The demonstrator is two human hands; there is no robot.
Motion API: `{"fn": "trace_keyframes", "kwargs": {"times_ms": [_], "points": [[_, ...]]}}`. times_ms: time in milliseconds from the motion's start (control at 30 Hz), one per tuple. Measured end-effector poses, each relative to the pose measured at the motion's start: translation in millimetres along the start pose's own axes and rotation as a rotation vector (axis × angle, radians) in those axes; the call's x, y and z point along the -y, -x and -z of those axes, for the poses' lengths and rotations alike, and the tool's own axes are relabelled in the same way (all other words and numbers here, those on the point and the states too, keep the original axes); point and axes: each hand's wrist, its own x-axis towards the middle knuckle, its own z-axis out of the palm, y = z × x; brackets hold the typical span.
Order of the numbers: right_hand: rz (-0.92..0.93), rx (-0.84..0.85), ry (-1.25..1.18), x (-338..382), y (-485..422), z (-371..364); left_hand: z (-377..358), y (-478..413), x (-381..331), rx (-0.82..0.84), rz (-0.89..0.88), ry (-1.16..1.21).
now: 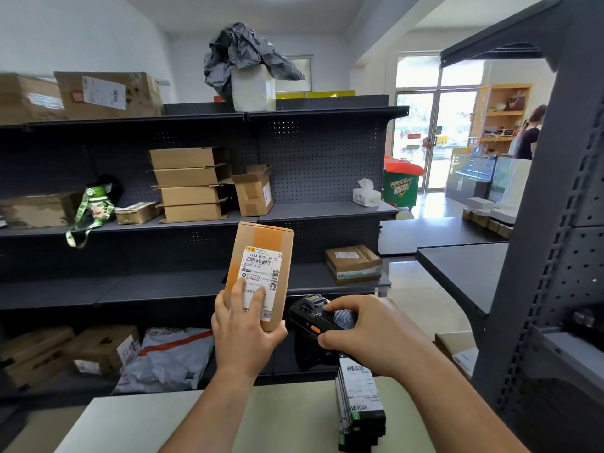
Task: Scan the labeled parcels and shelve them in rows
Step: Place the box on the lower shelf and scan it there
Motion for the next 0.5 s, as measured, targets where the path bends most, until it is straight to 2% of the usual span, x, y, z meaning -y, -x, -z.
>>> {"fn": "trace_keyframes", "kwargs": {"times_ms": [500], "points": [[-0.003, -0.009, 0.034, 28, -23, -21, -6, -22, 40, -0.003, -0.011, 0.006]]}}
